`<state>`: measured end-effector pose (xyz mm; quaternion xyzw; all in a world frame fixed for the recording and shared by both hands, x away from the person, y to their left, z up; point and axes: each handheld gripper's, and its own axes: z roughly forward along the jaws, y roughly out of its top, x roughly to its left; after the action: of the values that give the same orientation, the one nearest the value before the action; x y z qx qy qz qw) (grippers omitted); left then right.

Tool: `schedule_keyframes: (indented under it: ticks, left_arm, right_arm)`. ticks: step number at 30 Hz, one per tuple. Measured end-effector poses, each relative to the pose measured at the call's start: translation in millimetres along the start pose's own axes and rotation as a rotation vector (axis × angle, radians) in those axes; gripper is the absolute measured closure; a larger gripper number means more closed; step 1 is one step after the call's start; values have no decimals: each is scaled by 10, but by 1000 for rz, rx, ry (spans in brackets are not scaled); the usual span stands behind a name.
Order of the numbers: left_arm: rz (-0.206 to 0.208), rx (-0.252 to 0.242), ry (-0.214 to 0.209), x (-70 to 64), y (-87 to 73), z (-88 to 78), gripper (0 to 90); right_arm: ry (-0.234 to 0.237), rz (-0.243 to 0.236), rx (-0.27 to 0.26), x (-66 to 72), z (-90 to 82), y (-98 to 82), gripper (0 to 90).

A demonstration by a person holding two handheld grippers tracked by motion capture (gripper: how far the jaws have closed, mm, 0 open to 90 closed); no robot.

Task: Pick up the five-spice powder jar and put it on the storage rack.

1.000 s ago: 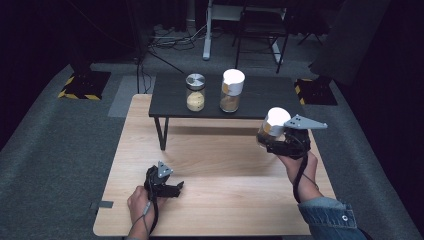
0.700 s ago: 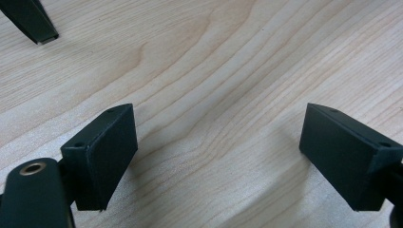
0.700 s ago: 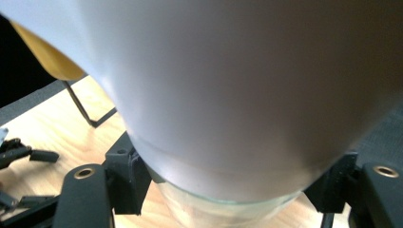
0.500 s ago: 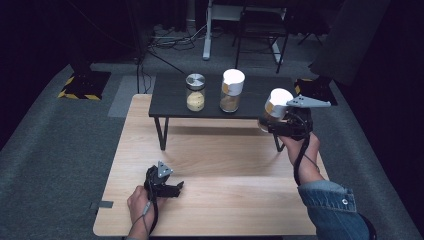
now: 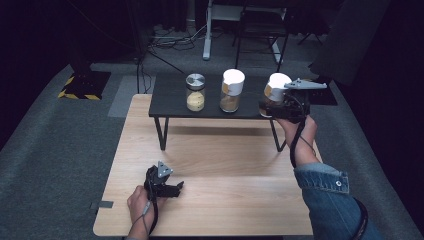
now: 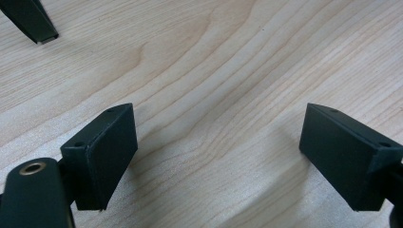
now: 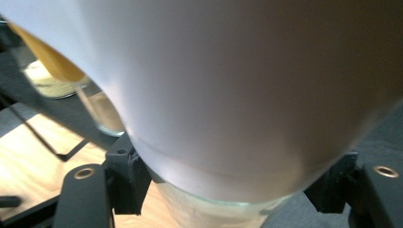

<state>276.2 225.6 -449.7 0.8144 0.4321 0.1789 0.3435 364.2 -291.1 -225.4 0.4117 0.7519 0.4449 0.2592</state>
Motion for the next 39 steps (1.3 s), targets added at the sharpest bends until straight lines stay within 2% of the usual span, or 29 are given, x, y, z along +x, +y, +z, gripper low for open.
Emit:
schedule_keyframes:
  ticks: [5, 14, 20, 24, 28, 32, 35, 39]
  left_arm:
    - [0, 0, 0, 0, 0, 0, 124]
    - [-1, 0, 0, 1, 0, 0, 124]
    - [0, 0, 0, 1, 0, 0, 125]
    - [0, 1, 0, 1, 2, -1, 124]
    - [0, 0, 0, 1, 0, 0, 124]
    - [0, 0, 0, 0, 0, 0, 125]
    - [0, 1, 0, 0, 1, 0, 124]
    - [-1, 0, 0, 0, 1, 0, 124]
  right_arm:
    - [-13, 3, 4, -54, 88, 27, 301]
    - [-1, 26, 23, -111, 253, 23, 301]
    - [-4, 18, 53, -82, 379, 56, 301]
    - [0, 21, 40, -95, 407, 34, 300]
    - [7, 14, 44, -111, 405, 43, 289]
    - [28, 28, 36, -141, 376, 20, 171]
    - [7, -3, 21, -64, 278, 1, 138]
    - [16, -5, 4, -57, 140, -24, 129]
